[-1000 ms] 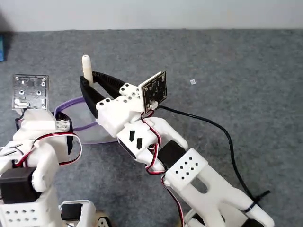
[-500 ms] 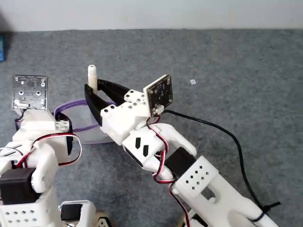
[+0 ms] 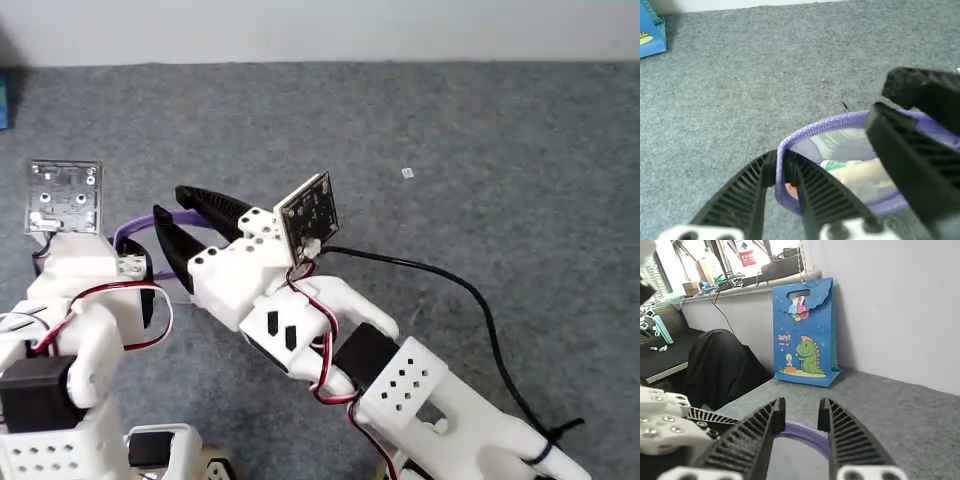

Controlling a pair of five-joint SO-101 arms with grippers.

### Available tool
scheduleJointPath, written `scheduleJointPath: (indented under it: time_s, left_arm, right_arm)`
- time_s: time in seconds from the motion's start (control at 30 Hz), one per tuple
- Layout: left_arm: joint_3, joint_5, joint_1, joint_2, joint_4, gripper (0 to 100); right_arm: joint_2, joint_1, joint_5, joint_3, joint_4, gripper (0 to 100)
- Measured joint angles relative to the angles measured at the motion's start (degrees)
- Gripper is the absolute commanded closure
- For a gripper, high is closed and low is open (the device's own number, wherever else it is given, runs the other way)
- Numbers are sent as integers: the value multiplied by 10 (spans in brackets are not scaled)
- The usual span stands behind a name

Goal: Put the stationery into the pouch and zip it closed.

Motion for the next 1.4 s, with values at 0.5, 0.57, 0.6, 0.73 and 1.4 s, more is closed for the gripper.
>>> scheduleJointPath:
  time_s: [0.5, 0.57, 0.6, 0.73, 1.4]
  left_arm:
    - [0, 0, 0, 0, -1, 989]
    - [1, 0, 0, 0, -1, 989]
    - [1, 0, 0, 0, -1, 989]
    - [1, 0, 0, 0, -1, 989]
    - [1, 0, 0, 0, -1, 989]
  right_arm:
    - [-75, 104, 41, -43, 172, 880]
    - [-84, 135, 41, -81, 243, 880]
    - [-85, 151, 41, -100, 279, 880]
    - [-87, 193, 44, -173, 435, 881]
    - [-91, 121, 99, -96, 608, 876]
